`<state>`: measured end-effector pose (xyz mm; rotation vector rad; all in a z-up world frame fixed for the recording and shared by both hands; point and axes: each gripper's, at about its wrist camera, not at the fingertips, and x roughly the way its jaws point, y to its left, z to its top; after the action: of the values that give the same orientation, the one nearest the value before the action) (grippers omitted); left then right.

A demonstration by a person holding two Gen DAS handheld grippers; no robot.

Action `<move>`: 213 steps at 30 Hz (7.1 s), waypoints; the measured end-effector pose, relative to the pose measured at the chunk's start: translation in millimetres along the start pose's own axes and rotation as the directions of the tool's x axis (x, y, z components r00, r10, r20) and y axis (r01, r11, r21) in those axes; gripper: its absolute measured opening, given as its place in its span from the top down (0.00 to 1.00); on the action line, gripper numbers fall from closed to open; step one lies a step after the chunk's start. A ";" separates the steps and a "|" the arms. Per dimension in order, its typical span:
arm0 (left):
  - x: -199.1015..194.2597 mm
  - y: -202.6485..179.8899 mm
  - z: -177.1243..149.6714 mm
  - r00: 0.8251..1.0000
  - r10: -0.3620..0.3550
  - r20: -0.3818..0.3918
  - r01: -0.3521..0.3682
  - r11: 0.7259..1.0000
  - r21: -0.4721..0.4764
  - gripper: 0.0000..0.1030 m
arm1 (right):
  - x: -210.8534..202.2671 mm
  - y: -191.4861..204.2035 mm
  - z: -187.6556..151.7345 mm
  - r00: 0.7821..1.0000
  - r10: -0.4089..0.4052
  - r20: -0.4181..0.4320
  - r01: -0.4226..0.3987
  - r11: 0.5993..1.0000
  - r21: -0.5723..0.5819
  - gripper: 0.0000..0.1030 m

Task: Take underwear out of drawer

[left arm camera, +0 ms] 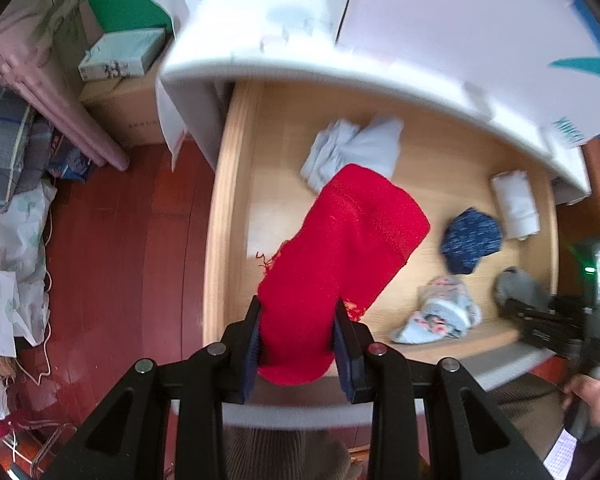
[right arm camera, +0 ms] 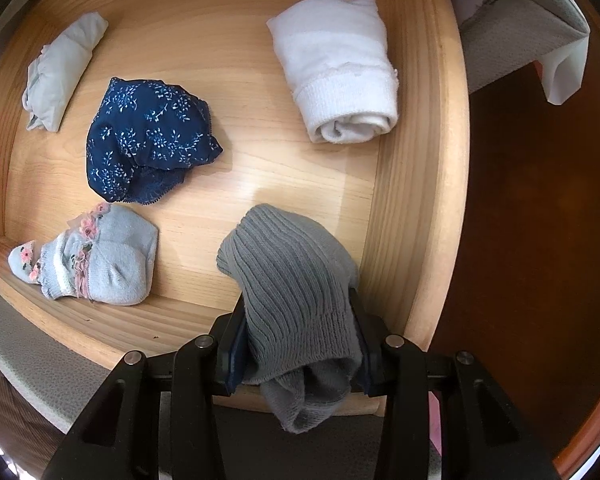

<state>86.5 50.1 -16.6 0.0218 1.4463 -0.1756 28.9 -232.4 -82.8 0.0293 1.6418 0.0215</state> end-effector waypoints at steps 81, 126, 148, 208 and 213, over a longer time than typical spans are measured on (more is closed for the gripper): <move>-47.5 -18.1 26.4 0.948 0.067 0.310 -0.152 0.954 0.260 0.59 | 35.0 2.2 20.8 0.997 -0.036 -0.061 0.046 0.985 0.169 0.62; 109.8 -122.4 72.6 0.976 -0.030 0.216 -0.155 0.602 0.784 0.59 | 35.6 -3.1 20.0 0.997 -0.040 -0.061 0.052 0.974 0.219 0.61; 140.1 -142.6 107.7 0.981 0.029 0.194 -0.167 0.639 0.751 0.69 | 39.2 0.6 23.0 0.997 -0.041 -0.065 0.054 0.974 0.218 0.59; 75.4 -19.0 25.1 0.994 0.055 -0.093 -0.032 0.970 0.241 0.38 | 38.1 -5.8 19.0 0.999 0.001 -0.049 0.007 0.985 0.175 0.58; 91.8 -7.8 30.8 0.987 0.089 -0.131 -0.059 0.974 0.221 0.34 | 39.5 -5.6 20.0 0.999 -0.002 -0.052 0.011 0.985 0.171 0.58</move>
<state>126.2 28.9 -102.7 0.2710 1.5578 -0.2739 46.0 -236.8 -123.8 0.1563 1.6918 -0.1254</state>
